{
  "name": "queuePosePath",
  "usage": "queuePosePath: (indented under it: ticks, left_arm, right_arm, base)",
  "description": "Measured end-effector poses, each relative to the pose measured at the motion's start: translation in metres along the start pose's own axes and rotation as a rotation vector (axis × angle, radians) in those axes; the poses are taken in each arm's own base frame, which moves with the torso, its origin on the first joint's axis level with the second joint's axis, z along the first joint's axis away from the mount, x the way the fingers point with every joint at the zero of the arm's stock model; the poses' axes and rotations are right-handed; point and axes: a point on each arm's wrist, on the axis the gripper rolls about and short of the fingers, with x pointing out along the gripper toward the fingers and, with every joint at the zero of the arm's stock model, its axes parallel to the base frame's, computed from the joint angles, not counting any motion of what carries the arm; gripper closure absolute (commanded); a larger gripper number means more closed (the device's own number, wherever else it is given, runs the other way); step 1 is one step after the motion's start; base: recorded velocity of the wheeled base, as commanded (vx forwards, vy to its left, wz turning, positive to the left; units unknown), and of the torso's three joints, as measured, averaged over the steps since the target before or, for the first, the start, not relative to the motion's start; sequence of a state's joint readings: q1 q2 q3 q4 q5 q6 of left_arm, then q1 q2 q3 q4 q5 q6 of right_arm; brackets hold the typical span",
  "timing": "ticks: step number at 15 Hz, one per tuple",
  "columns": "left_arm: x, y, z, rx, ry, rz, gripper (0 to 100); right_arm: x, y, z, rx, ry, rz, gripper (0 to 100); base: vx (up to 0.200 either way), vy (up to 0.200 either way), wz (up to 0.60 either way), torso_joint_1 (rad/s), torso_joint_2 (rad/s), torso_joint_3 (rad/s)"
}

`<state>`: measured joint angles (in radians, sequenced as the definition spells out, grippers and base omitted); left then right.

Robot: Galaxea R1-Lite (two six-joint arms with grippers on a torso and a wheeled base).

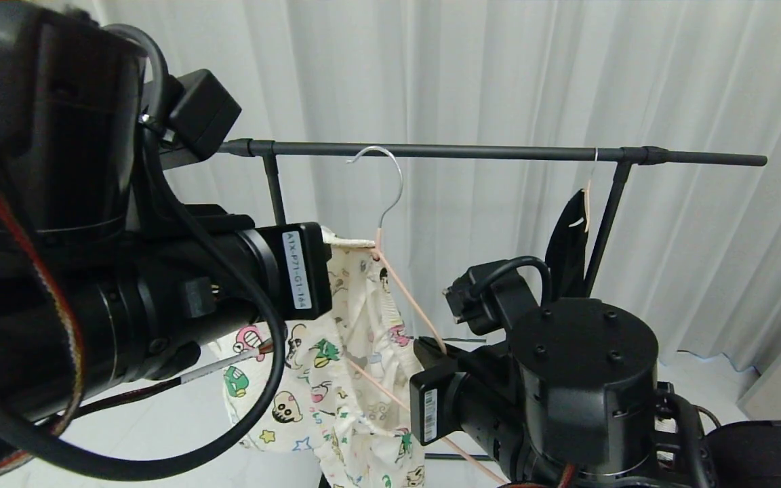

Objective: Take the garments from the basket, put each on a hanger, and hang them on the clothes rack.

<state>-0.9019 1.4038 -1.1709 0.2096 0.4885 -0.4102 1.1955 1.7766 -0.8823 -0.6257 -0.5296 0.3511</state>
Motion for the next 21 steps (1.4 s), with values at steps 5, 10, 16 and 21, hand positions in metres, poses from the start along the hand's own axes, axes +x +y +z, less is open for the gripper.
queuePosePath:
  ticks: [5,10,16,21]
  left_arm:
    - [-0.008,0.009,0.008,0.016,-0.037,0.011,0]
    - [-0.008,0.005,0.021,0.017,-0.073,0.002,0]
    - [-0.019,0.045,-0.028,0.385,0.05,-0.186,0]
    - [-0.03,0.069,-0.077,0.657,-0.004,-0.558,0]
  right_arm:
    - [-0.001,-0.001,0.002,0.008,-0.009,-0.011,100]
    - [-0.008,0.002,0.004,0.008,-0.022,-0.006,100]
    - [-0.045,-0.033,-0.016,-0.077,0.016,0.009,100]
    - [-0.108,-0.076,-0.043,-0.267,0.077,0.151,100]
  base:
    - [0.0,0.0,0.0,0.0,0.0,0.0]
    - [0.0,0.0,0.0,0.0,0.0,0.0]
    - [0.0,0.0,0.0,0.0,0.0,0.0]
    - [0.0,0.0,0.0,0.0,0.0,0.0]
